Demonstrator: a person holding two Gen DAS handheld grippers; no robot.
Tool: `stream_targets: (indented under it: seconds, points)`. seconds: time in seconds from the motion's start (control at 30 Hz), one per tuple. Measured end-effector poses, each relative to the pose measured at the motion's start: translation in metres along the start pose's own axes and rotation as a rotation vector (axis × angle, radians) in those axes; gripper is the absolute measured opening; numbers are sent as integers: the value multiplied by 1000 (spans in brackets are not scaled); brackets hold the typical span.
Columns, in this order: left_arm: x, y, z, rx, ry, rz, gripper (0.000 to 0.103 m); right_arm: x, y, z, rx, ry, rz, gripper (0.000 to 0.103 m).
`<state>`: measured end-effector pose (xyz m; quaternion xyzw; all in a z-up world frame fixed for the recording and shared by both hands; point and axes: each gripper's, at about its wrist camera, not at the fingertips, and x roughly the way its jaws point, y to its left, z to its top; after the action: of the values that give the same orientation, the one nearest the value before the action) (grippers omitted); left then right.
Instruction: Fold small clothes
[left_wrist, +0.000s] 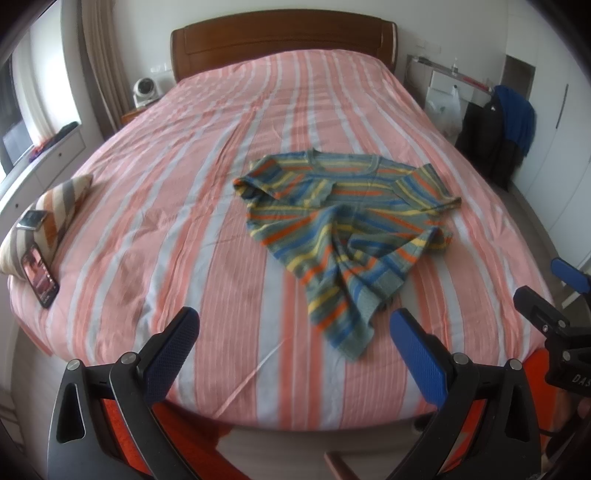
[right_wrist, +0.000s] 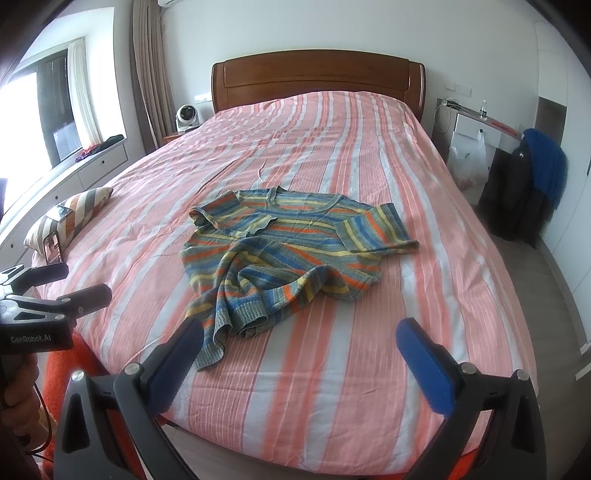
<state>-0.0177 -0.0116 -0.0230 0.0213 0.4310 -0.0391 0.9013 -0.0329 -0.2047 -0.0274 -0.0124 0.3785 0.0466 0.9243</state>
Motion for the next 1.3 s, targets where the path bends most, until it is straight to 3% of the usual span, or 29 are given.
stream_targets:
  seconds: [1.3]
  points:
    - [5,1,-3,-4,7,-4,103,4,-1,-5,8,7,1,103]
